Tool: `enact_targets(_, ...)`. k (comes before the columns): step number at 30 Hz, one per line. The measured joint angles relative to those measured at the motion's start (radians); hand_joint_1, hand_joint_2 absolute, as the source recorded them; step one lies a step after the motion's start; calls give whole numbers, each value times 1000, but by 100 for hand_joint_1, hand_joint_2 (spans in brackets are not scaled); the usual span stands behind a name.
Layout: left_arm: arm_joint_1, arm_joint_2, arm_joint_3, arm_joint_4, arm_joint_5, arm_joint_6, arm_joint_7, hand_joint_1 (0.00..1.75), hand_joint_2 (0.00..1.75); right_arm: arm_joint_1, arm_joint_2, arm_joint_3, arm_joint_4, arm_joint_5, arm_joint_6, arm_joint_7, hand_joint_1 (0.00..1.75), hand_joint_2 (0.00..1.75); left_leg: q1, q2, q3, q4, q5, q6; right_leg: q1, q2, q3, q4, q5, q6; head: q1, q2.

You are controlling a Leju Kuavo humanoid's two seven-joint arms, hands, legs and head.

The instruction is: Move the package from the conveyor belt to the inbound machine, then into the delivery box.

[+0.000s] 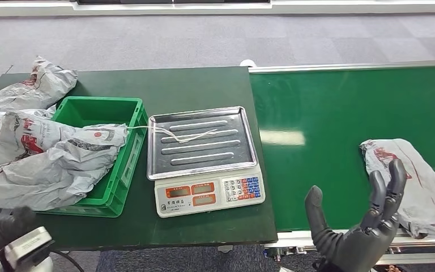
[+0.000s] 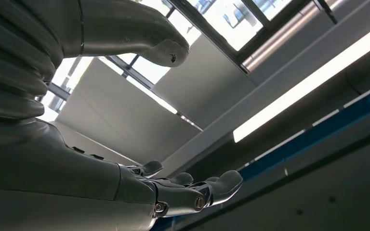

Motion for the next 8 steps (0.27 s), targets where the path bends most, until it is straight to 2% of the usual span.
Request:
enact_targets(4, 30, -45, -26, -91, 154, 0, -4, 0, 0, 13, 40, -19, -59, -49, 0, -30, 0, 175, 1, 0, 0, 0, 0, 0, 1, 0, 0, 0, 0, 0, 0, 0)
enact_targets(8, 58, -61, -44, -143, 204, 0, -4, 0, 0, 26, 58, -26, -95, -69, 0, -33, 0, 175, 1, 0, 0, 0, 0, 0, 1, 0, 0, 0, 0, 0, 0, 0)
